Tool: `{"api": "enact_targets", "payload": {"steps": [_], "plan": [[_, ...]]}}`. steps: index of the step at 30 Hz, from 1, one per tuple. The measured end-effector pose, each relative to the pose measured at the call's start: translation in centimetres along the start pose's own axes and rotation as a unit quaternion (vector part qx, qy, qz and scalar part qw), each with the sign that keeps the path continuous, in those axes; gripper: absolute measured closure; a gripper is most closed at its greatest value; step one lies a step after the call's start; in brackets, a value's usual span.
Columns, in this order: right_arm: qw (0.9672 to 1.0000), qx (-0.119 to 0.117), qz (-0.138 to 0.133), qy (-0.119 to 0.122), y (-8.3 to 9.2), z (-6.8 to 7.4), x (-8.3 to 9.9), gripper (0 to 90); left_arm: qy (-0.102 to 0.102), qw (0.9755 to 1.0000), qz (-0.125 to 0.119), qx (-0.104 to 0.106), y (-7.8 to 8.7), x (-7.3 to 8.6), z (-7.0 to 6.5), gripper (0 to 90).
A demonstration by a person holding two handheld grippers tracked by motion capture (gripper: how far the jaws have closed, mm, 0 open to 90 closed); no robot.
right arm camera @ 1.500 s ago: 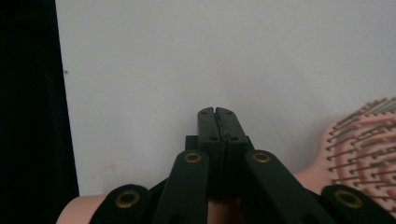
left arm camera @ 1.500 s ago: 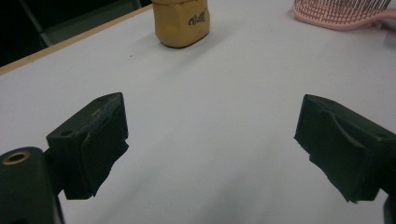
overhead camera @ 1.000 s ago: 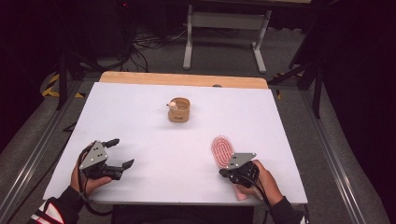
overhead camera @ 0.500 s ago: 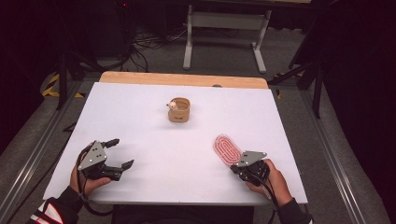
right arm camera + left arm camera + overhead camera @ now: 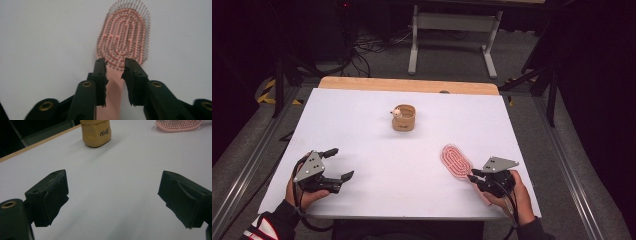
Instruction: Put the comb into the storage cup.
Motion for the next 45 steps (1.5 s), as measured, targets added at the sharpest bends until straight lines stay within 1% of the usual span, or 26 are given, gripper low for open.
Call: {"api": "enact_targets", "payload": {"steps": [1,2,4,5,6,7,8,9,10,11,14,16,17,18,19,20,24,26,28,30,33,35,37,39,41,45], "plan": [[1.0,0.0,0.0,0.0,0.0,0.0,0.0,69.3,0.0,1.0,0.0,0.0,0.0,0.0,0.0,10.2],[0.9997,0.012,-0.004,-0.023,0.4,-0.5,0.2,65.2,-0.002,1.0,0.0,0.0,0.0,0.0,0.0,10.2],[0.9992,0.019,-0.006,-0.035,0.5,-0.8,0.2,58.3,-0.005,1.0,-0.001,-0.002,0.1,-0.1,-0.1,10.2],[0.9986,0.024,-0.007,-0.047,0.6,-1.0,0.3,54.9,-0.005,1.0,-0.001,-0.002,0.1,-0.1,-0.1,10.2],[0.9986,0.024,-0.007,-0.047,0.6,-1.0,0.3,54.9,-0.005,1.0,-0.001,-0.001,0.1,-0.1,-0.1,10.2],[0.9979,0.031,-0.007,-0.057,0.6,-1.2,0.3,46.0,-0.005,1.0,0.0,-0.001,0.1,-0.1,-0.1,10.1],[0.9974,0.035,-0.009,-0.062,0.6,-1.3,0.3,39.9,-0.005,1.0,0.0,-0.001,0.1,0.0,0.0,10.1],[0.9974,0.035,-0.009,-0.062,0.6,-1.3,0.3,39.9,-0.005,1.0,0.0,-0.001,0.1,0.0,0.0,10.1],[0.9961,0.048,-0.008,-0.073,0.5,-1.5,0.3,32.3,-0.007,1.0,0.001,0.0,0.1,0.0,0.0,10.0],[0.9956,0.053,-0.008,-0.077,0.4,-1.5,0.3,28.1,-0.007,1.0,0.002,-0.001,0.0,0.0,0.0,10.0],[0.9938,0.063,-0.009,-0.091,0.3,-1.7,0.3,19.5,-0.009,1.0,0.005,0.001,-0.1,0.0,-0.1,9.9],[0.9934,0.063,-0.009,-0.096,0.3,-1.7,0.3,16.8,-0.01,0.9999,0.008,0.002,-0.1,0.0,-0.1,9.9],[0.9929,0.053,-0.007,-0.106,0.1,-1.7,0.2,13.4,-0.011,0.9999,0.009,0.002,-0.1,0.0,-0.1,9.8],[0.9929,0.053,-0.007,-0.106,0.1,-1.7,0.2,13.4,-0.011,0.9999,0.01,0.003,-0.2,0.0,-0.1,9.8],[0.9933,0.041,0.007,-0.108,-0.3,-1.6,0.1,9.9,-0.007,0.9999,0.009,0.004,-0.3,0.0,-0.2,9.3],[0.9932,0.04,0.014,-0.109,-0.5,-1.5,0.0,9.1,-0.006,0.9999,0.01,0.004,-0.3,0.0,-0.2,8.9],[0.9919,0.042,0.06,-0.104,-1.8,-1.5,-0.2,8.6,-0.006,0.9999,0.012,0.006,-0.5,0.0,-0.2,8.5],[0.9912,0.036,0.072,-0.105,-2.2,-1.5,-0.2,8.8,-0.008,0.9999,0.013,0.007,-0.5,0.0,-0.3,8.4],[0.9902,0.041,0.089,-0.1,-2.6,-1.5,-0.2,11.6,-0.007,0.9999,0.013,0.007,-0.5,0.0,-0.3,8.3],[0.9895,0.045,0.096,-0.098,-2.8,-1.5,-0.2,14.1,-0.007,0.9999,0.013,0.006,-0.5,0.0,-0.3,8.3],[0.9872,0.041,0.119,-0.099,-3.3,-1.5,-0.2,19.1,-0.007,0.9999,0.013,0.007,-0.5,0.0,-0.3,8.4],[0.9865,0.04,0.126,-0.097,-3.4,-1.6,-0.1,20.8,-0.007,0.9999,0.014,0.006,-0.5,0.0,-0.3,8.3],[0.9858,0.042,0.131,-0.097,-3.5,-1.7,-0.1,19.5,-0.007,0.9999,0.014,0.005,-0.5,0.0,-0.3,7.5],[0.9845,0.04,0.134,-0.106,-3.7,-1.9,-0.3,19.6,-0.005,0.9999,0.014,0.003,-0.5,0.1,-0.2,7.1],[0.9849,0.029,0.134,-0.106,-3.8,-1.9,-0.4,26.0,-0.003,0.9999,0.012,0.004,-0.5,0.1,-0.2,6.6],[0.9867,0.018,0.128,-0.099,-3.6,-1.7,-0.4,35.3,-0.005,0.9999,0.013,0.004,-0.5,0.1,-0.2,6.6]]}}
Point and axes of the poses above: each handheld gripper's, and its own axes: y roughly backward along the jaws, x roughly out of its underside, z roughly to its left, the point moved 1 cm from there along -y, roughly forward along the jaws, and after that the axes turned 3 degrees about -x, right-handed, at the moved point
